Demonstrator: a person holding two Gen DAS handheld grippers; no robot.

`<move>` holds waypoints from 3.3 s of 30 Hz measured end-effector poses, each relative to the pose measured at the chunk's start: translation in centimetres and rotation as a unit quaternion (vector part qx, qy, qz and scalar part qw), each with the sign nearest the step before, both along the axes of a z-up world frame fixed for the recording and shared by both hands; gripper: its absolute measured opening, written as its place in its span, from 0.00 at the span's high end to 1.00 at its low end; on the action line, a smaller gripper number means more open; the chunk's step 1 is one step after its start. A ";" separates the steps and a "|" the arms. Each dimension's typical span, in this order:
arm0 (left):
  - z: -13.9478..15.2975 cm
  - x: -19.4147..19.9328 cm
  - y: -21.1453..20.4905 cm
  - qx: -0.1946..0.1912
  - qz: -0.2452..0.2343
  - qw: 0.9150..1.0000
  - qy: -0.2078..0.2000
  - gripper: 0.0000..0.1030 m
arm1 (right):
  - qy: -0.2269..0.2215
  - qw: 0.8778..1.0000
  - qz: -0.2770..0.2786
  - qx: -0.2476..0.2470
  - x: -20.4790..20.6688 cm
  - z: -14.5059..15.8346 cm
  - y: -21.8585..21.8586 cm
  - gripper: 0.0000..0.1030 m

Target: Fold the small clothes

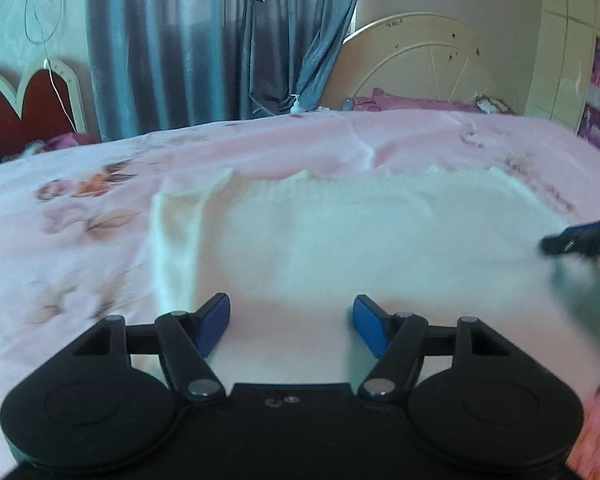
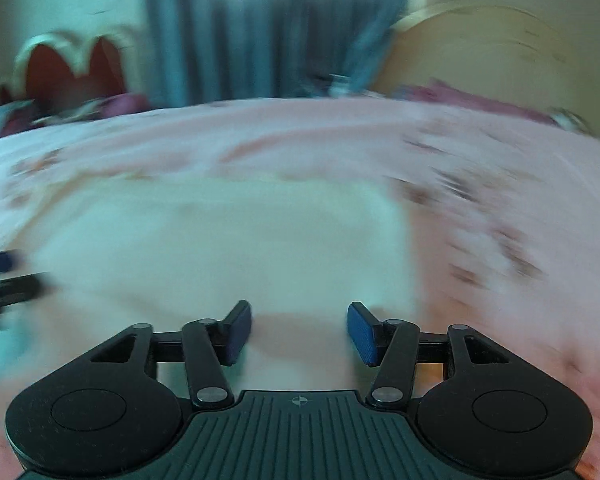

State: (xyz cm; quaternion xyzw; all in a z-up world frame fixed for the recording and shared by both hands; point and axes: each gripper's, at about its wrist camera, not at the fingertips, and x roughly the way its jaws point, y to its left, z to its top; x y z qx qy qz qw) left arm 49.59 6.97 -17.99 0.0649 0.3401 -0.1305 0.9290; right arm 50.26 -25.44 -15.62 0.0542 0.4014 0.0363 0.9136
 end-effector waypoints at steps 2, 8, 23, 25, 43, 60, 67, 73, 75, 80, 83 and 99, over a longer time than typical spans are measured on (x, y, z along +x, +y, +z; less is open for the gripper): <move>0.3 -1.1 0.2 0.012 -0.004 1.000 -0.003 0.36 | -0.003 1.000 0.002 0.001 -0.7 0.6 -0.3 0.48; 0.5 -4.1 -2.4 0.005 -0.013 1.000 0.007 0.39 | -0.015 0.996 0.084 0.035 -4.0 1.7 4.3 0.48; 1.2 -8.5 -4.6 -0.034 0.018 0.999 0.002 0.40 | -0.015 0.991 0.126 0.032 -8.5 1.7 9.0 0.57; 0.8 -8.4 -4.9 -0.033 0.019 0.999 0.012 0.37 | 0.010 0.991 0.125 0.038 -8.1 0.9 9.7 0.72; 0.0 -10.4 -0.8 -0.010 0.055 0.998 0.026 0.36 | 0.014 1.000 0.007 0.011 -10.7 0.1 0.2 0.72; 1.4 -13.0 5.5 -0.128 0.140 0.981 0.036 0.49 | -0.042 0.997 0.005 0.063 -13.2 2.7 -2.3 0.85; -2.6 -10.8 7.4 -0.375 0.202 0.902 0.078 0.60 | -0.048 0.991 0.042 0.115 -8.1 4.2 2.1 0.99; -4.2 -8.4 8.4 -0.425 0.227 0.875 0.057 0.73 | -0.028 0.988 0.068 0.136 -3.0 3.5 6.2 0.99; -4.6 -7.7 8.7 -0.432 0.238 0.868 0.060 0.85 | -0.019 0.987 0.072 0.141 -1.8 2.9 7.3 0.99; -4.3 -7.5 9.1 -0.450 0.230 0.861 0.051 0.94 | -0.009 0.986 0.081 0.146 -0.2 2.0 9.1 0.99; -3.2 -8.7 9.0 -0.433 0.205 0.877 0.023 0.94 | 0.017 0.988 0.078 0.129 0.6 0.4 9.6 0.99; 5.7 -5.9 -1.4 -0.273 0.114 0.955 0.013 0.93 | -0.040 0.969 0.020 0.242 -1.3 2.1 -0.8 1.00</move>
